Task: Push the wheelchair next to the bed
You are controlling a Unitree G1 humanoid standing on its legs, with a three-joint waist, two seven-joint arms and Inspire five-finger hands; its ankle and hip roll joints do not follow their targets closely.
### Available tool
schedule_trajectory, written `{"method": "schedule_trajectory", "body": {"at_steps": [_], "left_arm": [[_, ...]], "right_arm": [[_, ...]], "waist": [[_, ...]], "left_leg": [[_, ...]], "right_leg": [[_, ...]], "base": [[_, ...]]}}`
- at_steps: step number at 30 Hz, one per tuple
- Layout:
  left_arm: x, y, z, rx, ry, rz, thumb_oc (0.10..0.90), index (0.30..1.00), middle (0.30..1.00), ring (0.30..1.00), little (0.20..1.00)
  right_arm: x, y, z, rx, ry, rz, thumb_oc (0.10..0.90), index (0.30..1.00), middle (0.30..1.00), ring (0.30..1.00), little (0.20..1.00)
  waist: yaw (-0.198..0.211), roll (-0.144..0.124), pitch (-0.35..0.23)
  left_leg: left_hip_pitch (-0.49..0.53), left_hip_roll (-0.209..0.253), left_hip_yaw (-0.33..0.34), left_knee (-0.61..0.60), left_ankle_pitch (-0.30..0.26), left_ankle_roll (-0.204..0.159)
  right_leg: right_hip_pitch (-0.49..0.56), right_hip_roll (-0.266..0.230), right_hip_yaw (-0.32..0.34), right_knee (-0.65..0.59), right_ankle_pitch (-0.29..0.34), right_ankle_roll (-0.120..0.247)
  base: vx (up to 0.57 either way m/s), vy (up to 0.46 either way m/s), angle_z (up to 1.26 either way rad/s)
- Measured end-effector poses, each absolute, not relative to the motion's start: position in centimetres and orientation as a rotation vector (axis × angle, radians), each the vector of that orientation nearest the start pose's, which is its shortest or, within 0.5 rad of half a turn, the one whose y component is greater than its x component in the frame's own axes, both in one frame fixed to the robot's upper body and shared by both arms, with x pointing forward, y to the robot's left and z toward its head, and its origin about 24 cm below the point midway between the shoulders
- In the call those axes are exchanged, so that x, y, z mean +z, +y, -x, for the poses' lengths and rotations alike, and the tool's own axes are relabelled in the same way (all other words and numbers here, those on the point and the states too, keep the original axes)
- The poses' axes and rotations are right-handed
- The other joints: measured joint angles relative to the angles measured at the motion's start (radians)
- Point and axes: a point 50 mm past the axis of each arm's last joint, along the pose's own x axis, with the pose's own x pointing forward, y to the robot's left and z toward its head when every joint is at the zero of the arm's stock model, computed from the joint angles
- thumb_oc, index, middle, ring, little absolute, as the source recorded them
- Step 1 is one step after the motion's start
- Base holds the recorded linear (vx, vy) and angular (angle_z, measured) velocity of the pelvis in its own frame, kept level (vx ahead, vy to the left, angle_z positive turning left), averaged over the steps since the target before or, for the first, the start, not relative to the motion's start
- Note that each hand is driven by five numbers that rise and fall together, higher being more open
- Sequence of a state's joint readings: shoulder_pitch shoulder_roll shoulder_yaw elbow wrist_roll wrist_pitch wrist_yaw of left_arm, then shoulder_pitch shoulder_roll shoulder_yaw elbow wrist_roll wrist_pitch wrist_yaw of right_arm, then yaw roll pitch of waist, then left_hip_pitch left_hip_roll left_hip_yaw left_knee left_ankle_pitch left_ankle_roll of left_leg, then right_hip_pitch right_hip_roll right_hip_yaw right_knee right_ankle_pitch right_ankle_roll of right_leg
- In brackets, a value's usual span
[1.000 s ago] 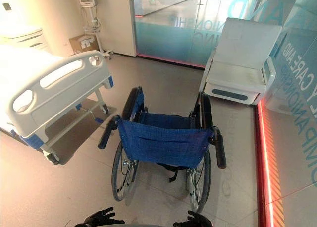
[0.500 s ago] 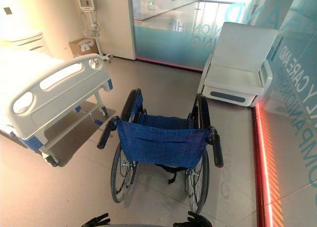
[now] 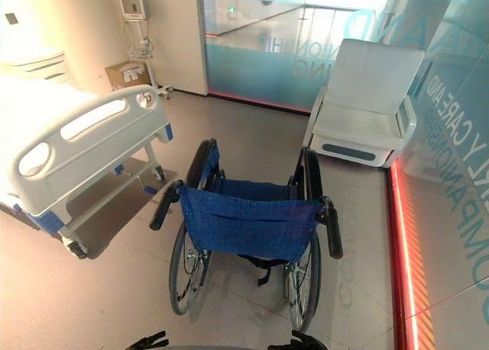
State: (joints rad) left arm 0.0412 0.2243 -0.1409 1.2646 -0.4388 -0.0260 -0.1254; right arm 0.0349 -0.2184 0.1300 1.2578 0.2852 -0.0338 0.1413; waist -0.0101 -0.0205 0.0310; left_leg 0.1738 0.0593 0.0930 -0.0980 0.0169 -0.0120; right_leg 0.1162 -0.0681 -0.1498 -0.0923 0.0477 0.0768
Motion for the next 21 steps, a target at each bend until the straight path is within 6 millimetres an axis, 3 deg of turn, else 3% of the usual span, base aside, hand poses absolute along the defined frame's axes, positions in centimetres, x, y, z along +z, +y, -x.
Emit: {"method": "schedule_trajectory", "body": {"at_steps": [4,8,12,16,21], "left_arm": [[-16.1,24.6,-7.2,0.271,1.192,0.194,0.8,0.9,0.9,0.9,0.9],[-14.3,28.2,-9.0,0.345,1.1,0.218,0.8,0.9,0.9,0.9,0.9],[-11.4,32.4,-11.4,0.401,0.962,0.189,0.8,0.9,0.9,0.9,0.9],[-8.1,34.8,-14.3,0.39,0.827,0.178,0.8,0.9,0.9,0.9,0.9],[-5.3,35.7,-16.5,0.353,0.706,0.183,0.8,0.9,0.9,0.9,0.9]], "right_arm": [[-16.3,-24.4,-6.9,-0.161,1.257,-0.056,0.8,0.9,0.9,0.9,0.9],[-14.7,-29.0,-6.8,-0.287,1.236,-0.023,0.8,0.9,0.9,0.9,0.9],[-12.0,-33.7,-8.1,-0.381,1.142,0.041,0.8,0.9,0.9,0.9,0.9],[-9.5,-36.1,-9.9,-0.4,1.042,0.069,0.8,0.9,0.9,0.9,0.9],[-7.0,-36.7,-12.9,-0.358,0.929,0.11,0.8,0.9,0.9,0.9,0.9]], "waist": [[-0.001,-0.003,0.0],[0.0,-0.004,0.002],[-0.002,-0.007,0.005],[-0.003,-0.017,0.03],[-0.006,-0.022,0.051]], "left_leg": [[-0.001,0.0,0.001,0.0,0.0,0.0],[-0.006,0.0,0.0,0.0,-0.002,-0.004],[-0.016,0.0,0.005,0.0,0.001,-0.008],[-0.018,-0.004,0.004,0.0,0.006,-0.007],[-0.018,-0.008,0.004,0.0,0.006,-0.007]], "right_leg": [[-0.001,0.0,0.0,0.0,0.0,0.0],[-0.005,0.0,0.0,0.0,0.0,0.0],[-0.016,0.0,0.0,0.0,0.002,0.011],[-0.017,0.0,0.001,0.0,0.007,0.01],[-0.017,-0.004,0.001,0.0,0.007,0.011]], "base": [[0.0,0.0,0.0],[-0.02,0.011,0.01],[-0.04,0.013,-0.02],[-0.01,0.003,-0.01],[0.0,0.0,0.0]]}}
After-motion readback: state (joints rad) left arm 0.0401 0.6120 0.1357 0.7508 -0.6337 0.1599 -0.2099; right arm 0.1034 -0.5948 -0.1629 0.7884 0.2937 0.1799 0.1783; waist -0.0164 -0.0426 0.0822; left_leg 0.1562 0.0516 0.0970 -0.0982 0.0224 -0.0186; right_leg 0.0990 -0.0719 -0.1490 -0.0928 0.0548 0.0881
